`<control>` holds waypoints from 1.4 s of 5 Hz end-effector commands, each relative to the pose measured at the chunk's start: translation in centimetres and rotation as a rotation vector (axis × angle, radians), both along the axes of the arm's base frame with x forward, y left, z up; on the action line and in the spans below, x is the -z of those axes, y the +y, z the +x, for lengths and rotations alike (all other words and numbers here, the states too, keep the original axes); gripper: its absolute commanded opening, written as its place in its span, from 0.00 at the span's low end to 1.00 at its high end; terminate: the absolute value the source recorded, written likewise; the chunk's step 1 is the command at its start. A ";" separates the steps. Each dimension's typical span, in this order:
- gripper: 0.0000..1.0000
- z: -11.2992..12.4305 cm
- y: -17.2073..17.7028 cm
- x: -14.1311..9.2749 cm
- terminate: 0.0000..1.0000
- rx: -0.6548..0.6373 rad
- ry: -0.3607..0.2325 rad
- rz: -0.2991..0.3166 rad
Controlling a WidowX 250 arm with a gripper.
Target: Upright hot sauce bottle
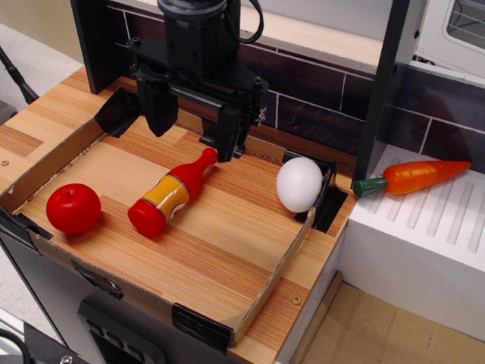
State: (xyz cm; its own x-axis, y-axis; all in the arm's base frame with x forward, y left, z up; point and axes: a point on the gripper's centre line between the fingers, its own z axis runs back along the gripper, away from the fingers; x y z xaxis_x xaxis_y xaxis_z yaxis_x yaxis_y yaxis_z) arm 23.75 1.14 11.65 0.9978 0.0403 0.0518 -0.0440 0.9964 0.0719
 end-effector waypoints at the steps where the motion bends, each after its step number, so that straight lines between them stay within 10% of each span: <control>1: 1.00 0.0 0.0 0.0 0.00 0.000 0.000 0.000; 3: 1.00 3.4 1.8 1.7 0.00 -0.039 0.055 0.043; 7: 1.00 7.9 4.3 5.3 0.00 0.106 -0.016 0.123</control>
